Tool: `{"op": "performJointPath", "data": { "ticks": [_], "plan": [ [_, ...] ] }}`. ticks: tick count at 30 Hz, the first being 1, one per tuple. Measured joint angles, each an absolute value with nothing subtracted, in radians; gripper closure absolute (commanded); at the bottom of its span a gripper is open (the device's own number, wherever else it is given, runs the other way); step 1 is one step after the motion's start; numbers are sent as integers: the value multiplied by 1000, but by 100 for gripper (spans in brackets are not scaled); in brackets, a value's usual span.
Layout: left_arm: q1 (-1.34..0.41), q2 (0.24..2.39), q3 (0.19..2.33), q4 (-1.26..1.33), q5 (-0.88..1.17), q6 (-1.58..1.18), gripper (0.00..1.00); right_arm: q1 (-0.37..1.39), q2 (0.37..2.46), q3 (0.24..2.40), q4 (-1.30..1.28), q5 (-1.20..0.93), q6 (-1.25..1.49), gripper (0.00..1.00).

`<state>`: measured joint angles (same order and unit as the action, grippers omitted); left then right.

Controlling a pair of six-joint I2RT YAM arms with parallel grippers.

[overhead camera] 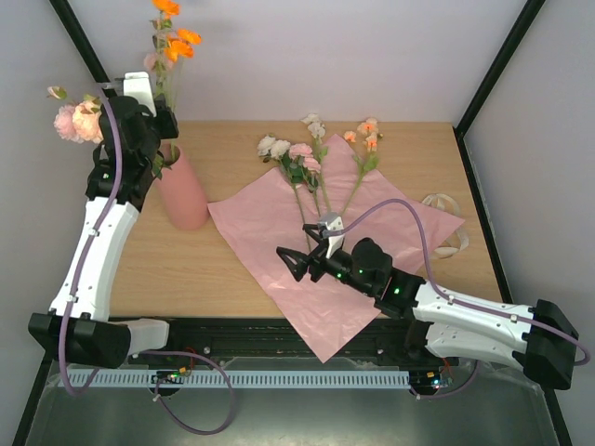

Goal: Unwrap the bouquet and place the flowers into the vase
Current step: Insert the fake flower into the vase.

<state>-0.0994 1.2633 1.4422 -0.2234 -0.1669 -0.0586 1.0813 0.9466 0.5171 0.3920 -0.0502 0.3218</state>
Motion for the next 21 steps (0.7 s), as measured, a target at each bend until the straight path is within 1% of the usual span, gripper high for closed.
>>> {"op": "performJointPath", "data": {
  "ticks": [6,10,14,17,21],
  "plan": [
    [-99,1270,1442,-223,-150,-76,62,1081,954,517,389,-44,323,1],
    [-99,1271,1449,-236,-131,-98,58,1081,956,517,389,-33,326,1],
    [-99,1277,1509,-293,-102,-133,55,1081,957,517,389,-30,326,1],
    [-99,1277,1569,-334,-82,-165,55,1081,967,517,390,-30,330,1],
    [-100,1277,1611,-358,-58,-210,60,1081,985,517,389,-22,341,1]
  ]
}}
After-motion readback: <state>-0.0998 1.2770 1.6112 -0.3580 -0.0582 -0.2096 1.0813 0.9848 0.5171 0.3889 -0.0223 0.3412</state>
